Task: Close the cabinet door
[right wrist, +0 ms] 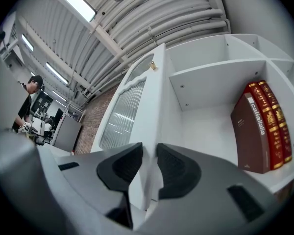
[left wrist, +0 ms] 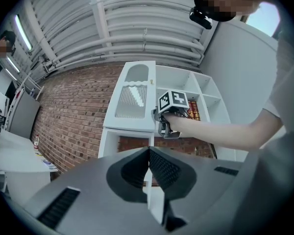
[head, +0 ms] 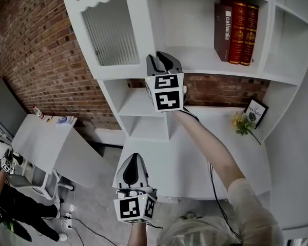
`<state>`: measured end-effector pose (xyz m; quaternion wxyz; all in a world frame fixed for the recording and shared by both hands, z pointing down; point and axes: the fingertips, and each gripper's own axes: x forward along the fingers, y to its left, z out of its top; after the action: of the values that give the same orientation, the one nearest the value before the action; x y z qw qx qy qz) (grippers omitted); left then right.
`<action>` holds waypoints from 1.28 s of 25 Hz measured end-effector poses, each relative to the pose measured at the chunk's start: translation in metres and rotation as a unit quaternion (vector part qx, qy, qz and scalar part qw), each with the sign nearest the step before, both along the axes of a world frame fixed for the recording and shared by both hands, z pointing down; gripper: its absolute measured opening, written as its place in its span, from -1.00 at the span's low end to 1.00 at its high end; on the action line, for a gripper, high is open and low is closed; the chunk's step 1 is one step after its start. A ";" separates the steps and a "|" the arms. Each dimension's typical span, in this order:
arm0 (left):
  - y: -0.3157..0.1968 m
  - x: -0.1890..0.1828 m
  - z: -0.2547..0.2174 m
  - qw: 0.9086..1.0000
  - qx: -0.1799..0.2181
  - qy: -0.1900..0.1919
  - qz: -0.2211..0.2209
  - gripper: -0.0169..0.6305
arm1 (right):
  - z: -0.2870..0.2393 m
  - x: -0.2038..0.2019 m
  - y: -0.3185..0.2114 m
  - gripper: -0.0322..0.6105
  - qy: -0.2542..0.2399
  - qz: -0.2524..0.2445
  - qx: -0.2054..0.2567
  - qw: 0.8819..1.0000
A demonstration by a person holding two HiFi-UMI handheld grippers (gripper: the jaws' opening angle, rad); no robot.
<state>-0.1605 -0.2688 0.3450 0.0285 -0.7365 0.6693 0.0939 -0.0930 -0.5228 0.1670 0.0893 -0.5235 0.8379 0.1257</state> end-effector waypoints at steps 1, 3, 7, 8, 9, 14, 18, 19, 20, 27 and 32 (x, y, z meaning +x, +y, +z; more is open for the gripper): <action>-0.002 0.001 0.001 1.000 -0.001 0.001 0.001 -0.91 | 0.000 0.000 -0.002 -0.59 0.001 0.002 -0.001 1.000; -0.006 0.004 0.001 1.000 -0.002 0.004 0.003 -0.91 | 0.000 0.001 -0.007 -0.59 0.003 0.004 -0.003 1.000; -0.011 0.007 0.004 1.000 -0.001 0.004 0.008 -0.91 | 0.000 0.003 -0.014 -0.59 0.008 0.009 -0.005 1.000; -0.011 0.007 0.004 1.000 -0.001 0.001 0.009 -0.91 | 0.001 0.003 -0.016 -0.59 0.009 0.010 -0.007 1.000; -0.011 0.006 0.004 1.000 -0.001 -0.001 0.008 -0.91 | 0.001 0.003 -0.018 -0.59 0.010 0.010 -0.009 1.000; -0.014 0.001 0.001 1.000 -0.002 0.001 0.002 -0.91 | -0.001 0.004 -0.027 -0.59 0.014 0.019 -0.011 1.000; -0.016 0.000 0.005 1.000 -0.005 0.005 0.004 -0.91 | 0.000 0.005 -0.030 -0.59 0.017 0.020 -0.011 1.000; -0.017 0.000 0.006 1.000 -0.005 0.004 0.005 -0.91 | 0.000 0.004 -0.030 -0.59 0.017 0.020 -0.008 1.000; -0.018 0.001 0.006 1.000 -0.005 0.003 0.006 -0.91 | 0.000 0.003 -0.030 -0.59 0.017 0.019 -0.006 1.000; -0.020 0.002 0.001 1.000 -0.009 0.000 0.012 -0.91 | 0.002 0.005 -0.034 -0.59 -0.003 -0.004 -0.040 0.999; -0.021 0.014 -0.006 1.000 -0.002 -0.005 0.022 -0.91 | 0.000 0.021 -0.022 -0.59 -0.013 -0.044 -0.072 0.996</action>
<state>-0.1465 -0.2897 0.3394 0.0288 -0.7514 0.6531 0.0896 -0.0718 -0.5448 0.1670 0.0675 -0.4929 0.8658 0.0543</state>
